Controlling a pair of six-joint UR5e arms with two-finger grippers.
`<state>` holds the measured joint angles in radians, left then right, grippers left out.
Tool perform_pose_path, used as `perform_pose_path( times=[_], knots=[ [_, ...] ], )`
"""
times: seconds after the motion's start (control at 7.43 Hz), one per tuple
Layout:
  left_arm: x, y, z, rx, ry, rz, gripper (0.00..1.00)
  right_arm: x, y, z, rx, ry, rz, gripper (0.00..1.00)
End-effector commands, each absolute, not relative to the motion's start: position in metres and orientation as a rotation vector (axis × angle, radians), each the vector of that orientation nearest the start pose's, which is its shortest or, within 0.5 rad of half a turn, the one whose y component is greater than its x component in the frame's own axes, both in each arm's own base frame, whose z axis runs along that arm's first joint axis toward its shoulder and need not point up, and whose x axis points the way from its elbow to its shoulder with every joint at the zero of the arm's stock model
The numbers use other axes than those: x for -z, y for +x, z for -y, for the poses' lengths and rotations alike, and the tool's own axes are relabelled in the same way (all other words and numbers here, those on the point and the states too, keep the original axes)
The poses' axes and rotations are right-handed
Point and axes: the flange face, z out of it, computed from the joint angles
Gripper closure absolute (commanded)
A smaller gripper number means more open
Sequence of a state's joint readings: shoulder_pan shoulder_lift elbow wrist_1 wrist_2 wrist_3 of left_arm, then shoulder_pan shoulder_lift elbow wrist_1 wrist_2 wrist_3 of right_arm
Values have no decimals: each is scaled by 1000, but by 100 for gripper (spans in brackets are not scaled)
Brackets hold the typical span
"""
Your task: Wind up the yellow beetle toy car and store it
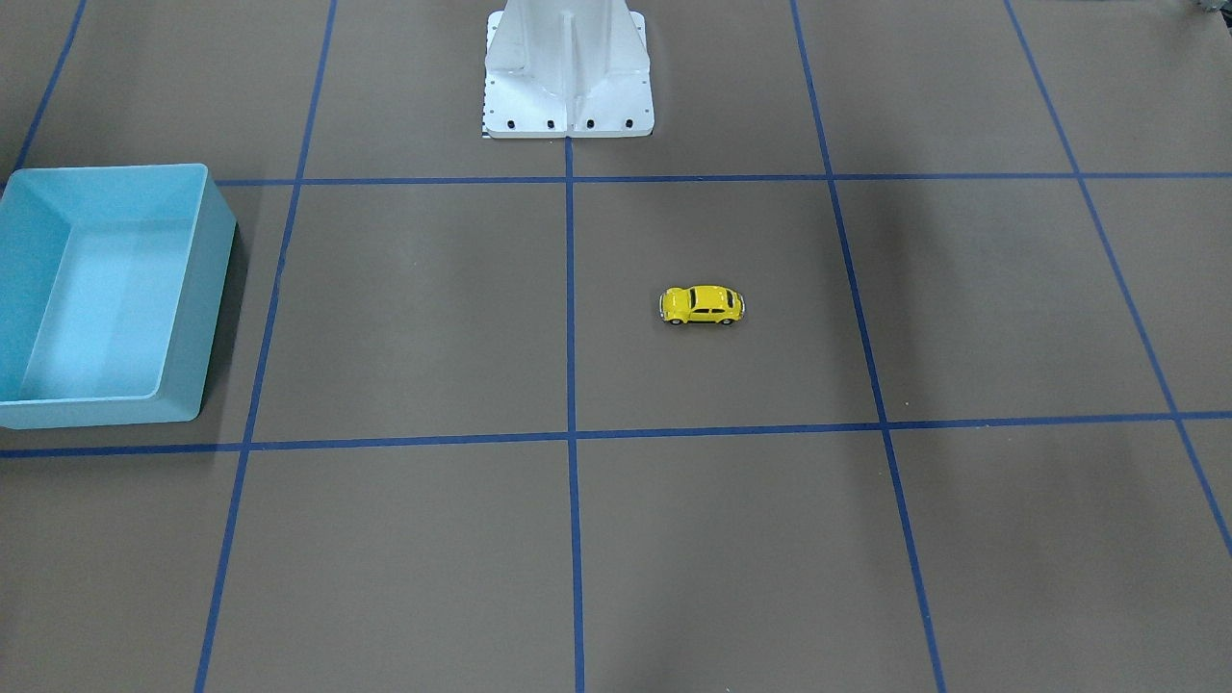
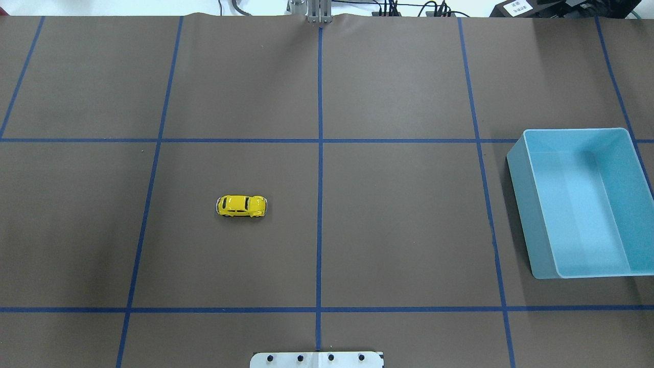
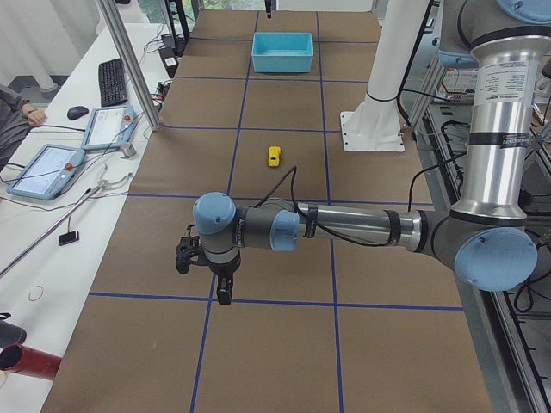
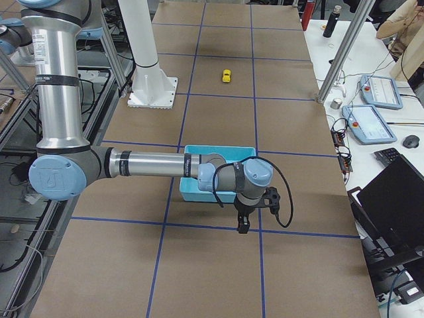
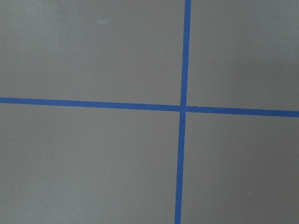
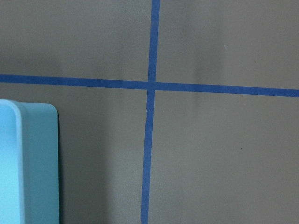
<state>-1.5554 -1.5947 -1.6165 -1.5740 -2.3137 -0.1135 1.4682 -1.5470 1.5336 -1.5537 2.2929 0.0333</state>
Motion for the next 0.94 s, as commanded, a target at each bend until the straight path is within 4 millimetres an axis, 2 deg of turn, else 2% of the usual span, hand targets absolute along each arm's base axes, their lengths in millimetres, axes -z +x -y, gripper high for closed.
perform_pose_path(
  times=[0.0, 0.81],
  knots=[
    [-624, -58, 508, 66, 24, -748, 0, -666, 16, 508, 70, -41, 720, 0],
    [-619, -56, 509, 62, 29, -769, 0, -666, 16, 508, 70, -43, 720, 0]
  ],
)
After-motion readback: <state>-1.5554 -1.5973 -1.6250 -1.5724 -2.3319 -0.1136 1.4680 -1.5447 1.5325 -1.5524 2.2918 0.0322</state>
